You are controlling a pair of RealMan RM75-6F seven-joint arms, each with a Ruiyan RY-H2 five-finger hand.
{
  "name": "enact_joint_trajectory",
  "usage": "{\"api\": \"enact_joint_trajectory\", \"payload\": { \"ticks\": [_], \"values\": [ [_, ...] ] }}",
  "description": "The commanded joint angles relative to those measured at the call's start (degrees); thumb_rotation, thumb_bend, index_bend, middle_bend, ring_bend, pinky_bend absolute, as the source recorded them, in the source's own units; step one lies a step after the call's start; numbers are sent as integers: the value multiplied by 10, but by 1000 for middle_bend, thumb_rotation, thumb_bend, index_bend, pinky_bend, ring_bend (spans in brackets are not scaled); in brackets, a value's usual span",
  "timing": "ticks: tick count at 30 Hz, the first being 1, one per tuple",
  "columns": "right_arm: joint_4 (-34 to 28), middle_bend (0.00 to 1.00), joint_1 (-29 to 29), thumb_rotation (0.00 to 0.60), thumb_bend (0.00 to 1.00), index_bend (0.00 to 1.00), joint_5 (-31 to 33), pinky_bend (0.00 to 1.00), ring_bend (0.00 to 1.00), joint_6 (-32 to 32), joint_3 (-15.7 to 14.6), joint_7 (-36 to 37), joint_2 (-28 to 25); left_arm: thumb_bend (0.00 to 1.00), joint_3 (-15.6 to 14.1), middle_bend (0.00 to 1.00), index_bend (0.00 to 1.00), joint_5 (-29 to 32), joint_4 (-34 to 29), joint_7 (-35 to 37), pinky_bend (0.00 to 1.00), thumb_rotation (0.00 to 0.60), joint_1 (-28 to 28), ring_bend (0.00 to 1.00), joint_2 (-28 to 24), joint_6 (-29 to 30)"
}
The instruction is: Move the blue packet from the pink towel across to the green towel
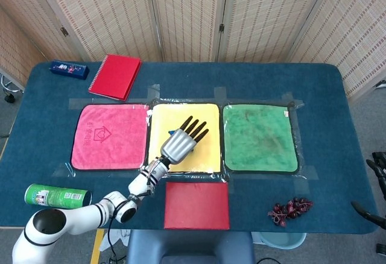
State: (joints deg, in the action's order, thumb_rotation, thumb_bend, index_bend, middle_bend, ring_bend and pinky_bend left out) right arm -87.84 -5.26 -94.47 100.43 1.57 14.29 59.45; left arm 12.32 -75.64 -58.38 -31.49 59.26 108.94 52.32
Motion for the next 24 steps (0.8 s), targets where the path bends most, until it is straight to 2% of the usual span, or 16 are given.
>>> {"api": "enact_joint_trajectory", "payload": {
  "ticks": [1,4,10,13,17,24],
  "values": [
    [0,23,0,600,182,100,0,0,26,0,0,0,0,324,14,0,0,4,-24,10,0,600,-3,0,-12,16],
    [0,23,2,600,182,100,-3,0,26,-1,0,-1,-2,324,30,0,0,29,-59,16,0,600,-21,0,-36,30],
    [-5,23,15,600,182,100,-21,0,25,-14,-2,-16,-13,327,51,0,0,107,-170,-3,0,600,-74,0,-132,45],
    [-15,23,30,600,182,100,-39,0,25,-31,-4,-32,-27,328,49,0,0,134,-225,-10,0,600,-104,0,-184,61],
    [-40,23,62,600,182,100,-75,0,30,-66,-7,-62,-52,331,39,0,0,141,-276,5,0,600,-145,0,-241,94],
    [-95,45,136,600,181,100,-118,0,49,-158,-5,-93,-92,379,15,0,0,115,-316,66,0,600,-206,0,-304,142]
  ]
}}
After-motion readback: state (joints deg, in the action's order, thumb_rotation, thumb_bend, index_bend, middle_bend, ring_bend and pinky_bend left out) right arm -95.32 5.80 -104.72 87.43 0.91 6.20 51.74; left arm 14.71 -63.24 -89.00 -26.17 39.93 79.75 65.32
